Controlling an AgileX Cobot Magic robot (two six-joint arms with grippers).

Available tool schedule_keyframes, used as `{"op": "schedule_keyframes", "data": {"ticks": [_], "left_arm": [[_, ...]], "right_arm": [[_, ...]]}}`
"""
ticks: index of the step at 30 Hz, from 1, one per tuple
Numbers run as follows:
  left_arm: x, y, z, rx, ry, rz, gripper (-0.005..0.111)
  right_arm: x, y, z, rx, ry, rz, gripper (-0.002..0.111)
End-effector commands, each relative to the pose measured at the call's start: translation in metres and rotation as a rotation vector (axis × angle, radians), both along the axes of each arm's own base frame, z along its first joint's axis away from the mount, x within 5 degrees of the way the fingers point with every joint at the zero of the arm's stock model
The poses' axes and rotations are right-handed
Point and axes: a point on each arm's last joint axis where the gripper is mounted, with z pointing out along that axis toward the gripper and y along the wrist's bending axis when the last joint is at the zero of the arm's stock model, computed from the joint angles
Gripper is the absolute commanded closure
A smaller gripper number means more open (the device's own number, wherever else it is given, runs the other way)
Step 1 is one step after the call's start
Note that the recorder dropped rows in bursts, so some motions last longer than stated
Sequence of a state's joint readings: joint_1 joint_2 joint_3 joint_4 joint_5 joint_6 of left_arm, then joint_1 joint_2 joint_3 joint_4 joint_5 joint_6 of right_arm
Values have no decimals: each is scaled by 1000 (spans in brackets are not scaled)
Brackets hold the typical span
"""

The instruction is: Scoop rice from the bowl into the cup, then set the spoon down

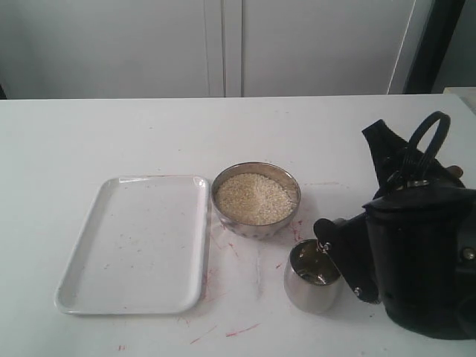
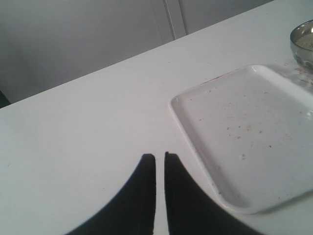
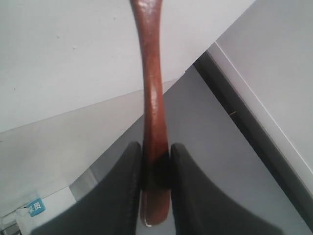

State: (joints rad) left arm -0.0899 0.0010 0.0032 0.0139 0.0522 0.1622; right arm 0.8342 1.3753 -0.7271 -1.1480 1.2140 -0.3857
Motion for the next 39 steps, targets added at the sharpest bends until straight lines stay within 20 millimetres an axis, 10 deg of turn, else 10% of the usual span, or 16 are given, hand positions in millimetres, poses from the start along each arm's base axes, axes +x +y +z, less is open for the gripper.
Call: {"op": "schedule_keyframes", "data": {"ticks": [1,39], "left_arm": [[0,0,2,-4,-10,-3,92],[0,0,2,-4,-10,-3,92]], "right_arm": [[-6,9,0,-11,-11,50,108],[-8,7,-5,-57,-113,105,108]]}}
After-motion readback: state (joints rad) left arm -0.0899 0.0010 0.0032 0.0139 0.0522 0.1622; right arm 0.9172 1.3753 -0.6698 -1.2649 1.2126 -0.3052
